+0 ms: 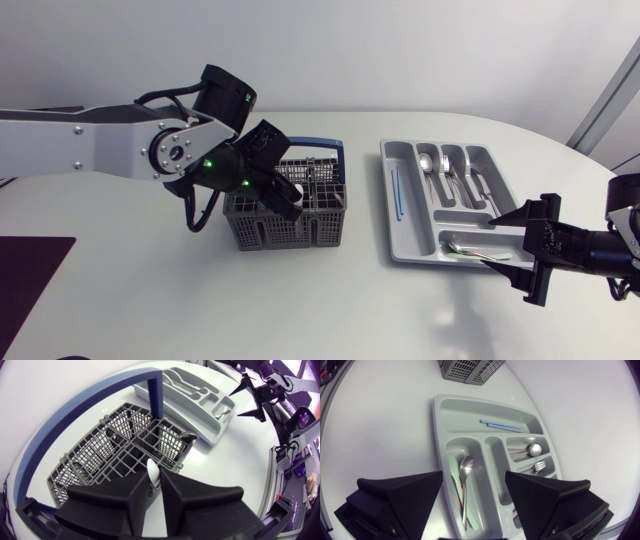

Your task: Unload the cutlery basket into the drawer organizer.

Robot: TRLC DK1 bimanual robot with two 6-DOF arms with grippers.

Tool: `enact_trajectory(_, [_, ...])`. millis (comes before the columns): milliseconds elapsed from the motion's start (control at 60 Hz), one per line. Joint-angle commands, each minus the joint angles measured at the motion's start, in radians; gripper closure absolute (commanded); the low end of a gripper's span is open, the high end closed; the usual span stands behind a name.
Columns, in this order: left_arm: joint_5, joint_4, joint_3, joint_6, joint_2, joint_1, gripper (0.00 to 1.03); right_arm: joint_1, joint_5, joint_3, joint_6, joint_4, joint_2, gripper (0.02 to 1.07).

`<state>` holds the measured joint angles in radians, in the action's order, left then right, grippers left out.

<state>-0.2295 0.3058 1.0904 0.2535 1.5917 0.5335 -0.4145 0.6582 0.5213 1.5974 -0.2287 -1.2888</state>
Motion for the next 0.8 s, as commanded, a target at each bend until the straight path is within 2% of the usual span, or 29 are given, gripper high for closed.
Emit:
enact_trajectory(0, [0.002, -0.017, -0.041, -0.025, -0.033, 0.002, 0.90, -0.007, 0.011, -0.029, -0.005, -0.021, 0.016, 0.17])
enact_trajectory(183, [-0.008, -0.040, -0.069, -0.053, -0.070, -0.012, 0.90, -0.009, 0.012, -0.029, -0.005, -0.021, 0.017, 0.17])
enact_trajectory(417, [-0.113, -0.047, -0.081, -0.083, -0.113, -0.053, 0.91, -0.006, 0.012, -0.029, -0.013, -0.024, 0.034, 0.17])
enact_trajectory(517, [-0.129, -0.047, -0.083, -0.088, -0.133, -0.055, 0.91, -0.006, 0.011, -0.027, -0.014, -0.024, 0.039, 0.17])
enact_trajectory(633, [-0.136, -0.051, -0.083, -0.071, -0.139, -0.049, 0.91, -0.006, 0.011, -0.026, -0.014, -0.032, 0.040, 0.17])
enact_trajectory(700, [-0.136, -0.040, -0.072, -0.010, -0.133, -0.049, 0.91, -0.007, 0.012, -0.027, -0.016, -0.032, 0.040, 0.17])
enact_trajectory(733, [-0.136, -0.037, -0.069, 0.015, -0.133, -0.047, 0.88, -0.007, 0.011, -0.029, -0.014, -0.032, 0.039, 0.17])
enact_trajectory(783, [-0.136, -0.002, -0.049, 0.063, -0.130, -0.044, 0.76, -0.007, 0.011, -0.033, -0.011, -0.031, 0.039, 0.17])
